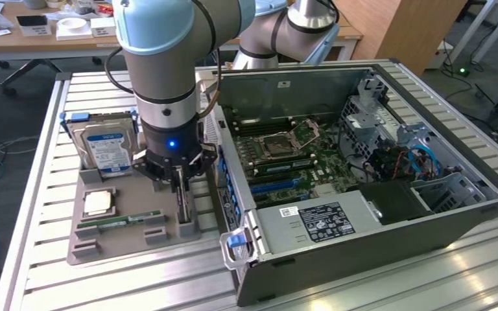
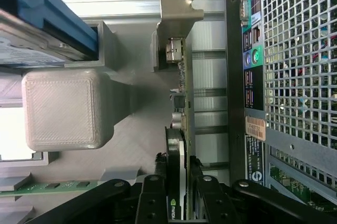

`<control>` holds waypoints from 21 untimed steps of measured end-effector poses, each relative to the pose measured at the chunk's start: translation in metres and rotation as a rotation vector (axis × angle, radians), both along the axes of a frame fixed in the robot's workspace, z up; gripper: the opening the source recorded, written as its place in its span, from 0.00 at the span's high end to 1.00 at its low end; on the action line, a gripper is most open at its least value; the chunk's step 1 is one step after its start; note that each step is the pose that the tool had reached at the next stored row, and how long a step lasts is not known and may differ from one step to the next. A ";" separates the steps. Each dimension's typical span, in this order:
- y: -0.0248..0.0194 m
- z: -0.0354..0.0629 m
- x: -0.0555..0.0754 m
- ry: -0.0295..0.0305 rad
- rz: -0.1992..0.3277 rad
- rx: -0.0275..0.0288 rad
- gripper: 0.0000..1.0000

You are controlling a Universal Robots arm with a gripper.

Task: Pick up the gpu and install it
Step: 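Pick up the gpu and move the gpu toward the slot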

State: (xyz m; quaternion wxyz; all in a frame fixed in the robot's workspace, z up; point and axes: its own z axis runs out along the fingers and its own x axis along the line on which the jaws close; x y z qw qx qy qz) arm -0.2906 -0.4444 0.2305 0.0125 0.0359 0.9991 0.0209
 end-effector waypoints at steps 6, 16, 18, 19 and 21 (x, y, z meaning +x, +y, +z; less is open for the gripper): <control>0.0000 0.0000 0.000 0.0000 0.000 0.0001 0.73; 0.0000 0.0000 0.000 0.0000 0.000 0.0001 0.73; 0.0000 0.0000 0.000 0.0001 0.000 0.0001 0.73; 0.0000 -0.0001 0.000 0.0001 0.000 0.0001 0.73; 0.0000 0.0000 0.001 0.0001 0.000 0.0001 0.73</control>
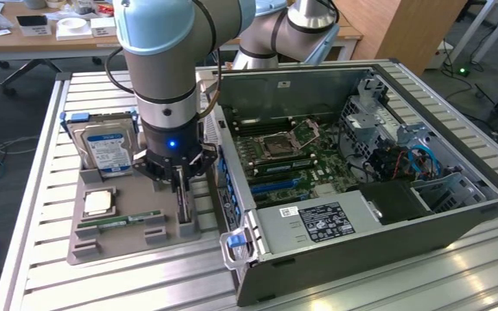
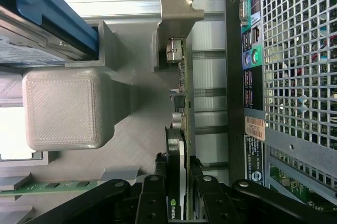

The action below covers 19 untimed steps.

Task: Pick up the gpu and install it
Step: 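Pick up the gpu and move the gpu toward the slot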

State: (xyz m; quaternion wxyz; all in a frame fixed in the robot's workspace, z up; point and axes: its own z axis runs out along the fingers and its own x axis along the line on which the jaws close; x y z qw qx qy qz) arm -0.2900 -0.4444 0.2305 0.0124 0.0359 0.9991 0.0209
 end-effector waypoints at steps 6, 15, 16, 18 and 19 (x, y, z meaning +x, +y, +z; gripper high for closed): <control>0.0000 0.0018 0.000 -0.0001 0.000 0.0000 0.73; 0.0000 0.0244 0.000 0.0000 0.000 0.0000 0.73; 0.0000 0.0274 0.000 -0.0001 0.000 0.0000 0.73; 0.0000 0.0337 0.000 -0.0002 0.000 0.0001 0.73; 0.0000 0.0368 0.000 -0.0003 0.000 0.0001 0.73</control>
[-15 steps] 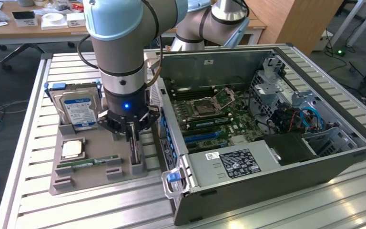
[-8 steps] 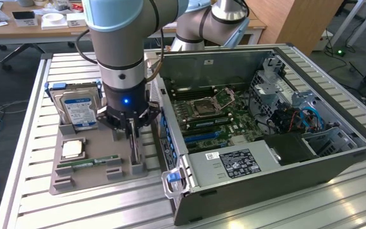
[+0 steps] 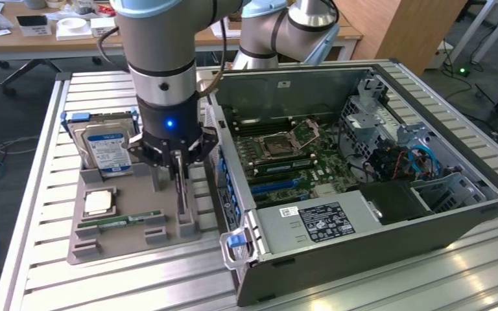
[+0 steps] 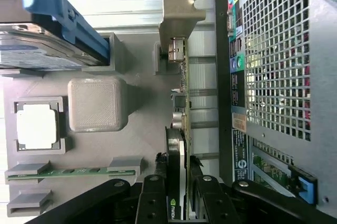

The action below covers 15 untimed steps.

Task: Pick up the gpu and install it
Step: 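Pick up the gpu and move the gpu toward the slot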

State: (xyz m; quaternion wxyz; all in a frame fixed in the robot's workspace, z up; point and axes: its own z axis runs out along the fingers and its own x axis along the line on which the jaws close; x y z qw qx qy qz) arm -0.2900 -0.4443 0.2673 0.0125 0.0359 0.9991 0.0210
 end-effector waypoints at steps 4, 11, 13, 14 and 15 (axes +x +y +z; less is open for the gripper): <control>0.0000 0.0121 0.000 -0.0002 0.000 -0.0001 0.73; 0.0000 0.0256 0.000 -0.0008 0.016 -0.0001 0.73; 0.0000 0.0299 0.000 -0.0010 0.022 -0.0002 0.73; 0.0000 0.0320 0.000 -0.0012 0.025 -0.0001 0.73; 0.0000 0.0344 0.000 -0.0015 0.027 0.0000 0.73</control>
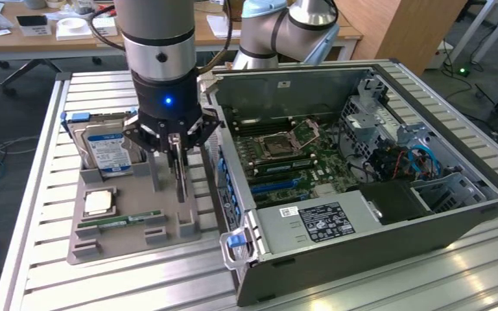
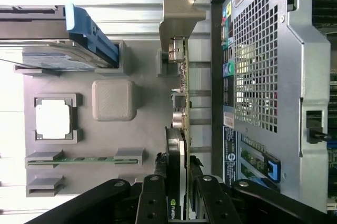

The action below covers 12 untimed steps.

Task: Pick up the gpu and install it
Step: 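Pick up the gpu and move the gpu toward the slot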

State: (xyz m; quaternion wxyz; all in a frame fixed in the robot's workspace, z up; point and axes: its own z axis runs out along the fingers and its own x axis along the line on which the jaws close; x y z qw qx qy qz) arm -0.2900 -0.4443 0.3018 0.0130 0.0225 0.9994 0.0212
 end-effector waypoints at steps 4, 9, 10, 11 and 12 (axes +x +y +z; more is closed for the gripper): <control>0.0000 0.0100 0.000 -0.0014 0.005 -0.0001 0.73; 0.0000 0.0260 0.000 -0.0036 0.008 -0.0001 0.73; 0.0000 0.0296 0.000 -0.0041 0.009 -0.0001 0.73; 0.0000 0.0336 0.000 -0.0045 0.009 -0.0001 0.73; 0.0000 0.0375 0.000 -0.0050 0.009 -0.0001 0.73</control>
